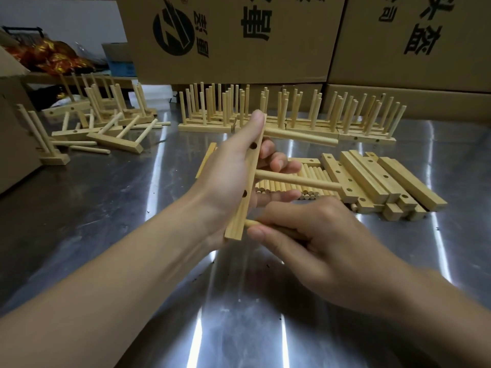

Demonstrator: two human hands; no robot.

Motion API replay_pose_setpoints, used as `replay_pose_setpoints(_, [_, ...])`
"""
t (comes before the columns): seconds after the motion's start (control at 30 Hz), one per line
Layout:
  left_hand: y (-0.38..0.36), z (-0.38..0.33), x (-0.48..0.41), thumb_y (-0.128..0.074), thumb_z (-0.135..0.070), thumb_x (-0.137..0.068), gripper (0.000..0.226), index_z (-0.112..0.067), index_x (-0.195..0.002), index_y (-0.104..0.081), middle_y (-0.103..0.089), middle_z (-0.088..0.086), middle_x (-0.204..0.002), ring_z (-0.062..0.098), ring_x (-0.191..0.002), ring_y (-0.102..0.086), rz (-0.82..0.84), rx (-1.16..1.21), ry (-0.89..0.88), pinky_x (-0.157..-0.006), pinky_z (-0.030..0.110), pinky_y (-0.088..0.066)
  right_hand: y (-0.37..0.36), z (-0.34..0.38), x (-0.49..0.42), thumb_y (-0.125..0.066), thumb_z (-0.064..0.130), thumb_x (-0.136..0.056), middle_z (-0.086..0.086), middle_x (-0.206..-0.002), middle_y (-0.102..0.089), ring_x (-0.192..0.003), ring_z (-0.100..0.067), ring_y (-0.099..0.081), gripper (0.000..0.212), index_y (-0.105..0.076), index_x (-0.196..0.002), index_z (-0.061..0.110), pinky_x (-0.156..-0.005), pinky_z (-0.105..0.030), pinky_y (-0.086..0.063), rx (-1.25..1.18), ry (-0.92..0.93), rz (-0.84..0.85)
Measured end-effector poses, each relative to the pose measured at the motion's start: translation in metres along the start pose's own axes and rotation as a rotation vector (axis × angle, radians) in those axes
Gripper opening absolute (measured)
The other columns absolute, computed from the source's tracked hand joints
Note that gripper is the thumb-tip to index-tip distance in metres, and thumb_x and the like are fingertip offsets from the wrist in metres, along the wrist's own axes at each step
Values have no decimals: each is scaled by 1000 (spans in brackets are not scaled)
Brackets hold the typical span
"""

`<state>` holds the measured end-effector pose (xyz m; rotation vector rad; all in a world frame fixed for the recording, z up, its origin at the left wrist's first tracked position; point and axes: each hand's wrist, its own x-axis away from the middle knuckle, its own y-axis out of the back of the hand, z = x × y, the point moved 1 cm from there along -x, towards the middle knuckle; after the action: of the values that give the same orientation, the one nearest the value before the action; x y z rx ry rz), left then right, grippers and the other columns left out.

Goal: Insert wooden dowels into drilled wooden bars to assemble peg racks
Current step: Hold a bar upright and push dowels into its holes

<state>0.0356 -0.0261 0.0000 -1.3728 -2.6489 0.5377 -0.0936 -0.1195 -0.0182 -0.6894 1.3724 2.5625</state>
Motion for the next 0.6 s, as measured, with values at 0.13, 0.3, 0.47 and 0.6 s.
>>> replay_pose_setpoints(0.13, [0, -1, 0, -42, -63, -107, 55, -21, -73, -51, -58, 3, -75, 23, -91, -72, 27, -11, -22, -78, 44, -60, 3, -2, 0, -65, 26, -107, 10, -65, -55, -60, -12, -52, 22, -74, -89, 17, -60, -15, -32, -8, 12, -5])
replay_pose_setpoints(0.3, [15, -7, -10, -32, -68, -107, 57, -25, -78, -54, -60, -1, -79, 18, -78, -61, -202, -242, -216, -81, 41, -50, 17, -13, -2, -75, 52, -92, 7, -69, -69, -61, -13, -65, 23, -76, -103, 32, -54, -13, -43, -23, -146, -189])
replay_pose_setpoints(0.47, [22, 8, -20, -25, -73, -104, 56, -28, -95, -57, -58, -5, -86, 16, -84, -58, -391, -130, -179, -79, 36, -49, 19, -21, -2, -82, 65, -74, -4, -93, -78, -72, -17, -72, 43, -76, -111, 44, -53, -27, -48, -658, -526, -272])
replay_pose_setpoints(0.6, [20, 13, -20, -23, -77, -102, 57, -32, -103, -59, -61, -1, -94, 22, -97, -64, -343, -164, -170, -85, 40, -54, 4, -13, -8, -79, 46, -88, 6, -75, -73, -63, -4, -64, 16, -83, -98, 34, -59, -21, -52, -590, -476, -237])
